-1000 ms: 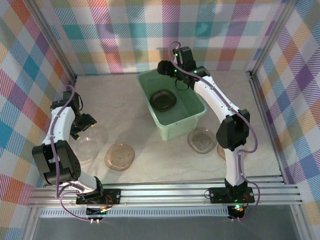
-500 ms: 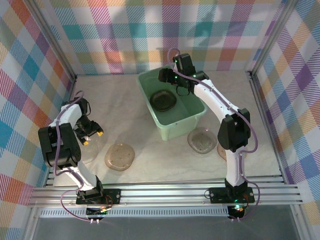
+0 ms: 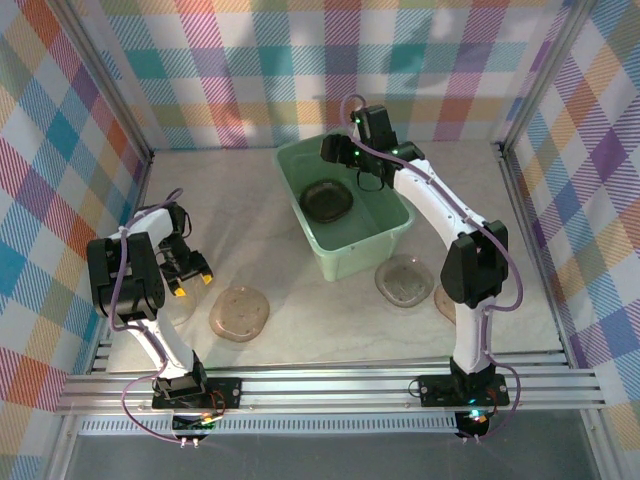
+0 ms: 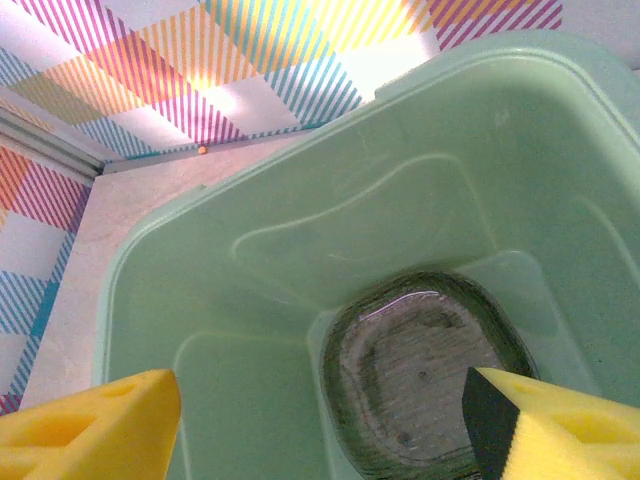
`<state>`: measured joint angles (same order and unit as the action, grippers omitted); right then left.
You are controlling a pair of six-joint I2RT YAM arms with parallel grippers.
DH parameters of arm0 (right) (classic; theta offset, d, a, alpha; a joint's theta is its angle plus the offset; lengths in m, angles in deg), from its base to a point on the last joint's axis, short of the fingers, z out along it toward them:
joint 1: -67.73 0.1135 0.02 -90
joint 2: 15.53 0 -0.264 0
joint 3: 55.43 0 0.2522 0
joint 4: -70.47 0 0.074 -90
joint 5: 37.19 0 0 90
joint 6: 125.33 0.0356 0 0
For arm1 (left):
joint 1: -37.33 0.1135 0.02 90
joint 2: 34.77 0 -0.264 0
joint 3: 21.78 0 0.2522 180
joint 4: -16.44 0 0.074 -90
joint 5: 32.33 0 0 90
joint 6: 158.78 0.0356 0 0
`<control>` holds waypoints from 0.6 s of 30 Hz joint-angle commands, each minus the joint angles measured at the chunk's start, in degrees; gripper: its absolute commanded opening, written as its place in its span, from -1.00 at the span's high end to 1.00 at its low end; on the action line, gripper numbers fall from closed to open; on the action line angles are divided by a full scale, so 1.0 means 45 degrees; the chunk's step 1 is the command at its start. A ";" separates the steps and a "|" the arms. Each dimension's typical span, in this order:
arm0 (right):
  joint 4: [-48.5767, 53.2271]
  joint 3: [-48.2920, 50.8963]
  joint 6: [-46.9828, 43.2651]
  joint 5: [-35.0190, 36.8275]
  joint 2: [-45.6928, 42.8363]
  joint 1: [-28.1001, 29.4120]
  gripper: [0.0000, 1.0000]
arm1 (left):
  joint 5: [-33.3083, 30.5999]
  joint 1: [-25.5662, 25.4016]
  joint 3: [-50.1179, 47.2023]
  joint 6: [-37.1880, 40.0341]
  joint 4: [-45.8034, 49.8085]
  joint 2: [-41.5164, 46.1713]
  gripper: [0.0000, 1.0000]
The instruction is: Place the plates into the plastic bin on the countertop
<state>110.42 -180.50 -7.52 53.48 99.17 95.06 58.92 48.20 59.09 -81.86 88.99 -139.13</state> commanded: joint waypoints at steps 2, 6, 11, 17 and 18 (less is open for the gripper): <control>-0.0177 0.0147 0.0047 0.0087 -0.0468 -0.0039 -0.50 | 0.0148 -0.0117 -0.0264 0.0542 0.0399 -0.0378 -0.14; -0.0158 0.0166 0.0078 0.0108 -0.0469 -0.0038 -0.50 | 0.0014 -0.0128 -0.0382 0.0714 0.0316 -0.0344 0.00; -0.0196 0.0213 0.0242 0.0106 -0.0439 -0.0039 -0.50 | 0.0131 -0.0113 -0.0460 0.0856 0.0173 -0.0458 0.15; -0.0147 0.0228 0.0304 0.0159 -0.0449 -0.0030 -0.50 | 0.0286 -0.0112 -0.0558 0.0951 0.0041 -0.0404 0.37; -0.0138 0.0230 0.0303 0.0166 -0.0449 -0.0039 -0.50 | 0.0311 -0.0124 -0.0558 0.0954 0.0042 -0.0374 0.39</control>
<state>110.40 -180.32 -7.04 53.74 99.17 95.06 59.16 48.23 57.63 -78.19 88.59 -140.46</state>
